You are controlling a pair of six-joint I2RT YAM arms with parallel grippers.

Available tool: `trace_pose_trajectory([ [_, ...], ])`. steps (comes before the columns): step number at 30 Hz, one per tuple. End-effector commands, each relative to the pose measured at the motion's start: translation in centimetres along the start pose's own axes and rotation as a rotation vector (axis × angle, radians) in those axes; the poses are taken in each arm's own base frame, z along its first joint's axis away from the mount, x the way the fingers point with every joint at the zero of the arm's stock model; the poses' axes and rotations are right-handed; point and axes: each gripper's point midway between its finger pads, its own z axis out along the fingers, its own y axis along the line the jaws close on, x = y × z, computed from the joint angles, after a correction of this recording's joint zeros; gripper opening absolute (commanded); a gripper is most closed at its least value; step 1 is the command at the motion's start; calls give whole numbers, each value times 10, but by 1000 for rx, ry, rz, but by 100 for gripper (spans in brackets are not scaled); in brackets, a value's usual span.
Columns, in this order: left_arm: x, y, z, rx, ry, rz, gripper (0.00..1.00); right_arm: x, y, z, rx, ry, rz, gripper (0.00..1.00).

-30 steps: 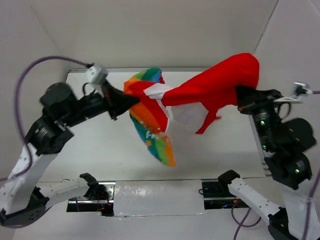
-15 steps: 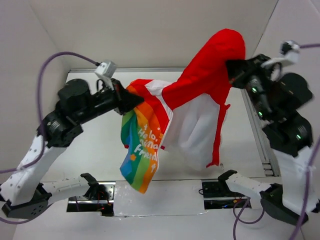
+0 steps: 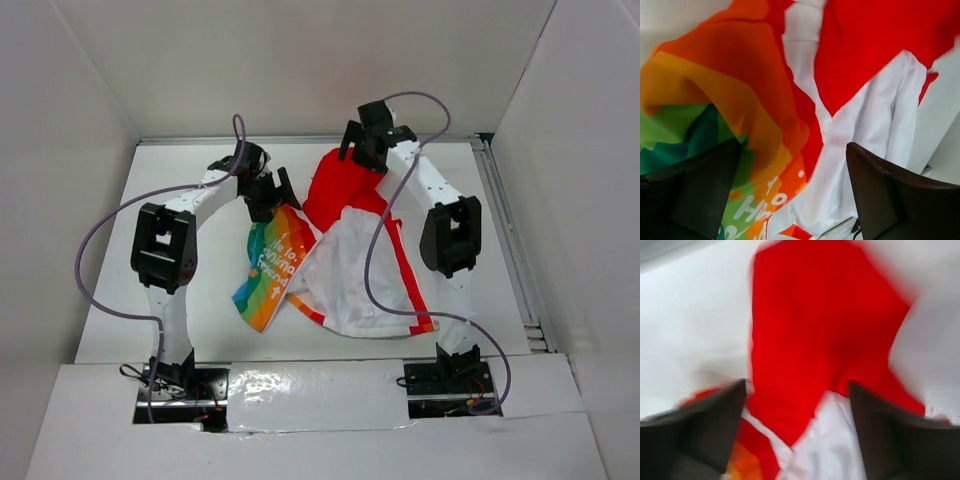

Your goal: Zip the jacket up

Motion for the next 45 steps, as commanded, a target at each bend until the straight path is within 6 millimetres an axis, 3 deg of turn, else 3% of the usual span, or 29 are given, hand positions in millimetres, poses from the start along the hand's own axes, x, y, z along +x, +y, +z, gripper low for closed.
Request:
trace_pose_trajectory([
  [1,-28,-62,-51,184,-91,120,99,-33,24,-59,-120,-59,1,100],
  [2,-29,-62,-56,196,-103,125,99,-32,21,-66,-139,-56,12,100],
  [3,-24,-59,-66,195,-114,127,99,-5,10,-58,-136,2,18,100],
  [4,-21,-54,-70,179,-121,116,99,-9,8,-87,-163,-33,44,100],
  [5,-11,-46,-78,148,-134,117,99,13,-9,-100,-157,-24,59,100],
  [6,-3,-40,-82,131,-133,112,99,39,-24,-83,-120,26,72,100],
  [7,6,-34,-86,114,-130,102,99,40,-29,-113,-146,-11,95,100],
  [8,15,-37,-103,128,-158,118,99,87,-60,-105,-80,68,145,100],
  [9,41,-20,-96,124,-105,116,99,87,-65,-128,-108,27,170,100],
  [10,53,-19,-98,141,-95,128,99,105,-78,-131,-85,49,192,100],
  [11,59,-28,-113,193,-135,167,99,146,-106,-126,-13,114,241,100],
  [12,86,-14,-101,182,-84,176,99,151,-113,-139,-16,95,260,100],
  [14,111,-16,-102,201,-66,212,99,191,-144,-138,68,161,305,100],
  [17,144,-7,-88,205,-4,232,99,213,-175,-142,160,175,321,100],
  [19,162,-2,-80,244,41,233,99,216,-187,-143,198,171,335,100],
  [21,167,7,-69,257,62,209,99,219,-198,-139,228,173,322,100],
  [26,166,10,-45,237,112,200,99,230,-220,-123,298,206,311,100],
  [30,165,10,-27,229,161,203,98,240,-219,-107,255,296,281,100],
  [31,168,14,-21,216,180,205,97,237,-217,-103,247,300,264,93],
  [36,163,15,-13,243,203,207,97,230,-212,-99,222,302,246,87],
  [37,160,18,-10,241,208,201,97,227,-210,-98,209,297,240,76],
  [38,156,16,-11,248,205,203,97,224,-204,-98,177,297,234,58],
  [40,152,15,-11,258,203,220,97,216,-197,-97,138,283,226,2],
  [45,144,12,-14,245,181,234,97,183,-205,-103,238,215,213,0],
])
